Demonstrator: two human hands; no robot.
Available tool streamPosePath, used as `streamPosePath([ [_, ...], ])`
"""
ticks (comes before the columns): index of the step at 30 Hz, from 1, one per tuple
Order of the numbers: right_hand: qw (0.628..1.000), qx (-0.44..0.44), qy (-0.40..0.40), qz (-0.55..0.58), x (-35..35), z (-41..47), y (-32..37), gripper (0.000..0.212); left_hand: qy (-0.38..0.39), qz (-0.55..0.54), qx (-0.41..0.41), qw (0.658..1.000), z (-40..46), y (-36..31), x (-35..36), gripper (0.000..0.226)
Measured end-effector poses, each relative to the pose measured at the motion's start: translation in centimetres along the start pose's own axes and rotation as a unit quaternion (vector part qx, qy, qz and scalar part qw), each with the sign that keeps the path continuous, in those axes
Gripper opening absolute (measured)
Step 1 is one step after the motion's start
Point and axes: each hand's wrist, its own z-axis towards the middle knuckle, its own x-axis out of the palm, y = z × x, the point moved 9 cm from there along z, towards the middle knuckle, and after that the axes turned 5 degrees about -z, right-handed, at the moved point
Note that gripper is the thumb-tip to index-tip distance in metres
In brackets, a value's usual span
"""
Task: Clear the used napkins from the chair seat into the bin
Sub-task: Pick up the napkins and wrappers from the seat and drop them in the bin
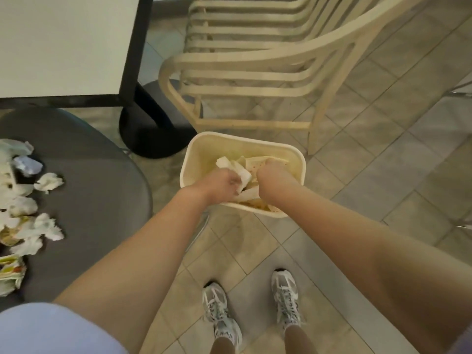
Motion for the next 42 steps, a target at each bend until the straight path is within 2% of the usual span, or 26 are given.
streamPosePath([
  [2, 0.999, 0.005, -0.042, 0.032, -0.7, 0.3, 0.1, 0.030, 0.060, 0.037, -0.021, 0.997, 0.4, 0.9, 1.7, 0.027],
  [4, 0.997, -0.024, -0.059, 0.052, -0.7, 0.7, 0.7, 0.036, 0.076, 0.045, -0.029, 0.996, 1.1, 1.4, 2.6, 0.033],
  [7, 0.997, -0.078, 0.007, 0.012, 1.7, 2.3, 2.0, 0.045, 0.099, 0.083, -0.031, 0.991, 2.3, 1.7, 3.3, 0.040],
  [10, 0.994, -0.035, 0.105, -0.016, 3.8, 3.3, 1.4, 0.049, 0.125, 0.121, -0.048, 0.984, 3.5, 2.4, 3.3, 0.038],
  [13, 0.985, -0.012, 0.171, 0.026, 4.4, 3.6, 1.1, 0.058, 0.156, 0.114, -0.074, 0.978, 5.4, 3.7, 3.9, 0.036],
  [16, 0.982, 0.006, 0.188, 0.034, 5.3, 4.4, 0.6, 0.059, 0.177, 0.146, -0.075, 0.970, 7.2, 4.6, 4.8, 0.036],
  [22, 0.981, 0.022, 0.187, -0.044, 7.8, 7.4, -0.3, 0.053, 0.181, 0.165, -0.062, 0.967, 7.9, 4.6, 4.9, 0.037],
  [25, 0.990, 0.010, 0.138, -0.034, 5.5, 6.9, 0.4, 0.046, 0.148, 0.098, -0.030, 0.984, 6.0, 3.2, 3.0, 0.036],
  [28, 0.997, -0.011, 0.072, 0.009, 2.0, 5.3, 1.7, 0.043, 0.104, 0.030, -0.006, 0.994, 2.6, 1.7, -0.1, 0.046],
  [33, 0.997, -0.075, 0.014, -0.015, -4.0, 1.4, 5.1, 0.038, -0.033, -0.041, 0.020, 0.998, -3.5, 0.6, -5.8, 0.035],
  [39, 0.985, -0.160, -0.041, -0.047, -9.6, -2.6, 12.8, 0.035, -0.160, 0.005, 0.031, 0.987, -11.5, 4.0, -10.3, 0.032],
  [42, 0.977, -0.197, -0.070, -0.052, -11.2, -3.6, 18.0, 0.033, -0.232, 0.044, 0.000, 0.972, -15.8, 8.1, -12.3, 0.017],
])
